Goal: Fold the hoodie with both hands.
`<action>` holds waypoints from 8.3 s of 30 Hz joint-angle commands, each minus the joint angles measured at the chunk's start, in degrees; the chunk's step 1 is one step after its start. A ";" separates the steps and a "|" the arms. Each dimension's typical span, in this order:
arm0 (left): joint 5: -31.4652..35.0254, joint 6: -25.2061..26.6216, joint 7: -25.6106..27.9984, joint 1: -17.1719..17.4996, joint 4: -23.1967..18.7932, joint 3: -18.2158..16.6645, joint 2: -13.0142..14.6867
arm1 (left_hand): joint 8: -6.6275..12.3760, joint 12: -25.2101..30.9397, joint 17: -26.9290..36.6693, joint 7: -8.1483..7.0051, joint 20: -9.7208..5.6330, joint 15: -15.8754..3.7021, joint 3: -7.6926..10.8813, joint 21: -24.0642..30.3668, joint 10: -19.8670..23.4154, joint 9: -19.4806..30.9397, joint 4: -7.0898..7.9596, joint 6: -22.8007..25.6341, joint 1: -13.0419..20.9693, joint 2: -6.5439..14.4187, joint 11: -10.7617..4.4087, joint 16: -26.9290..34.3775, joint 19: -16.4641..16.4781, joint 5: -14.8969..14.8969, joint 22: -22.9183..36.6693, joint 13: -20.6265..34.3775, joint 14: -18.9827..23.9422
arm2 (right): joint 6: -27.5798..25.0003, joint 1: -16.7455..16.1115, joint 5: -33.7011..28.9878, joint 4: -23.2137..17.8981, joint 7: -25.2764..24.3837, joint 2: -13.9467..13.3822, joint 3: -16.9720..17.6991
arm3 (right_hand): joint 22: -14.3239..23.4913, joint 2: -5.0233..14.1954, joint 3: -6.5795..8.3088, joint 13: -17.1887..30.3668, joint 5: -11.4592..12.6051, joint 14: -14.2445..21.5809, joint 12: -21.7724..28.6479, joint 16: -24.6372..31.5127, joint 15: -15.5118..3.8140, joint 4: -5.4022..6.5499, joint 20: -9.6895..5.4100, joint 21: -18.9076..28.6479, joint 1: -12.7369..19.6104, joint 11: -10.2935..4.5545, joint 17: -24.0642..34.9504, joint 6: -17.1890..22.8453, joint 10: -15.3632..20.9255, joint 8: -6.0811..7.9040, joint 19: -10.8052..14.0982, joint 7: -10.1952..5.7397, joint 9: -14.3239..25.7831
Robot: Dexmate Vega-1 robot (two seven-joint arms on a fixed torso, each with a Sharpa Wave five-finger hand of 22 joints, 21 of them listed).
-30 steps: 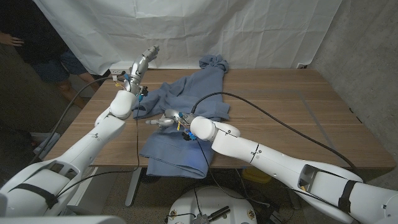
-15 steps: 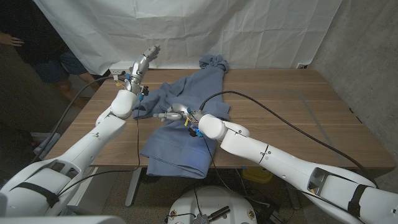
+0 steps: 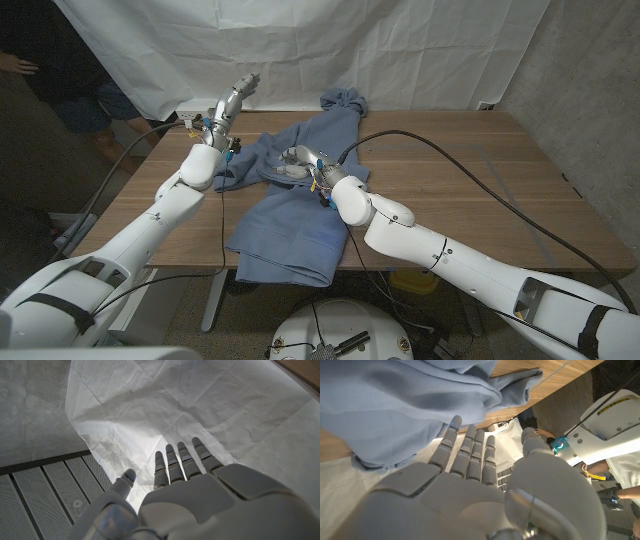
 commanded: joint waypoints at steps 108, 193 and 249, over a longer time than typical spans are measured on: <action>-4.52 -4.37 -2.11 6.14 -6.68 -4.95 1.91 | -0.11 -0.30 0.17 0.24 1.13 0.34 -0.95 -0.59 -0.25 0.08 0.43 -0.24 -0.18 3.67 0.35 0.02 0.72 0.47 0.25 0.25 -0.43 | -2.17 3.55 -14.74 35.34 -42.05 25.05 -0.88 | 0.81 1.01 -2.83 7.21 4.61 28.50 27.15 25.11 -11.64 1.07 -8.61 -0.63 16.79 -10.97 17.67 39.69 37.31 9.55 13.69 -5.69 -1.45; 10.56 0.95 18.83 28.83 -24.01 -28.98 0.18 | -0.41 -1.09 0.09 -1.71 1.66 0.46 -0.64 -1.46 -3.64 0.00 -0.32 -2.55 0.63 3.67 -0.32 -0.55 -0.01 0.50 0.18 0.21 -3.36 | 23.54 38.46 42.14 84.38 -8.88 48.69 -15.49 | 1.47 2.09 -5.81 6.83 3.74 28.92 27.67 26.33 -10.93 0.70 -7.18 2.17 19.08 -8.96 18.79 40.74 37.96 7.29 15.13 -4.16 -1.31; 9.63 -0.79 19.14 31.90 -23.53 -31.31 -1.84 | -0.33 -0.67 0.04 -1.73 1.50 0.11 0.13 -1.71 -3.99 -0.02 -0.58 -3.26 1.21 3.82 -0.55 -0.19 0.34 0.49 0.18 0.16 -3.28 | 23.54 39.51 31.26 84.52 -5.50 46.86 -17.62 | 0.13 6.62 -21.66 -8.40 1.48 -11.24 -7.04 -0.97 2.89 18.92 -2.74 -1.29 -21.40 1.28 -7.06 -8.58 -5.13 -2.17 -6.38 1.88 -2.82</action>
